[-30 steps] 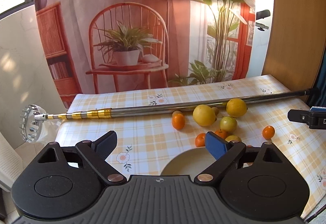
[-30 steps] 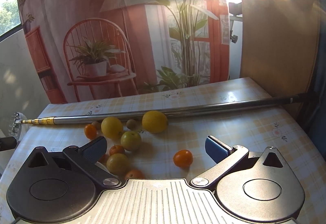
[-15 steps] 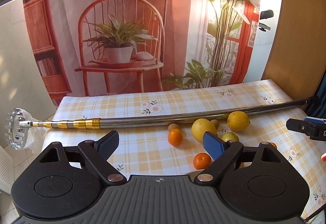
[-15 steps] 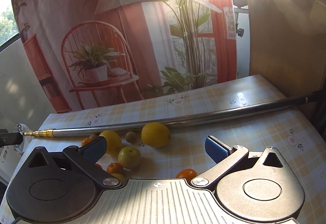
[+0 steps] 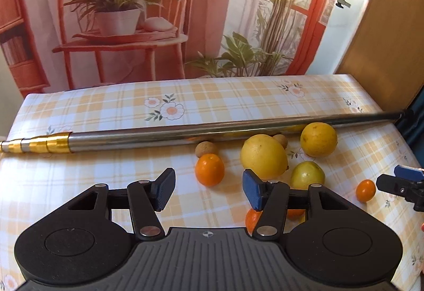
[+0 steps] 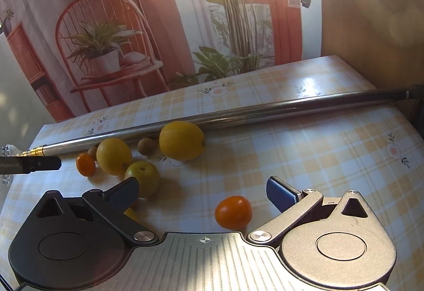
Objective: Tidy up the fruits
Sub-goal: 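Lower the left tool onto an orange and close its fingers, then grasp a second orange with the right tool while the left tool carries its orange toward the plate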
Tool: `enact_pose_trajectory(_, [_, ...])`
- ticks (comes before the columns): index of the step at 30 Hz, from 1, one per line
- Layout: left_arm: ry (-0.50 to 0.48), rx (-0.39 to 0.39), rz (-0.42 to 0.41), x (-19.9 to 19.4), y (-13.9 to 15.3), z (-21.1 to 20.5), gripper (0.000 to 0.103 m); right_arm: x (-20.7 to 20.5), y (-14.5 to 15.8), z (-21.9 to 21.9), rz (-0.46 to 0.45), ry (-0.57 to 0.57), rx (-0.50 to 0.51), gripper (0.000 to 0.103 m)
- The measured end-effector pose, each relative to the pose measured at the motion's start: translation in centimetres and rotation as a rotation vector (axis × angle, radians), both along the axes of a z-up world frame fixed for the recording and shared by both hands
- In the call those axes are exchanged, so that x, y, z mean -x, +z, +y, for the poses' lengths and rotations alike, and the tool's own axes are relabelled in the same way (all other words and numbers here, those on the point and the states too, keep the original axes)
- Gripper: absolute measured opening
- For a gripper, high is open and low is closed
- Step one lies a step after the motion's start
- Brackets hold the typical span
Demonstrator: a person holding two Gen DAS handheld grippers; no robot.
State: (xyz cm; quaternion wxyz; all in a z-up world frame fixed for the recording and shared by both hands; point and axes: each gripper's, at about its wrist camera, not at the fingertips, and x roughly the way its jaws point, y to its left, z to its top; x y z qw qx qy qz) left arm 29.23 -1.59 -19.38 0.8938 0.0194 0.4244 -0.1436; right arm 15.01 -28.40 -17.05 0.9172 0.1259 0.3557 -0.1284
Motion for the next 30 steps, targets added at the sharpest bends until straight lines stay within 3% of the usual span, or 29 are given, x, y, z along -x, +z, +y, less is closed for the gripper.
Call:
enact_pose_trajectory(14, [-0.026,-0.040,0.032,-3.9,-4.7,-1.7,0.048,-0.5,-2.7,-1.8,-0.006,-0.046,-0.069,0.099])
enact_pose_trajectory(17, [-0.026,-0.050,0.041,-4.0,-5.3,-1.7,0.037,-0.3,-2.9,-2.0,-0.002,-0.052,-0.071,0.099])
enact_pose_trajectory(25, [-0.033,-0.043,-0.004,-2.2,-4.1,-1.0,0.036,0.2,-3.6,-1.1,0.018,-0.047,-0.056,0.098])
enact_pose_trajectory(30, [-0.031,-0.007,-0.041,0.6,-1.8,0.0,0.036,0.4,-3.5,0.1,0.008,-0.012,0.037,0.097])
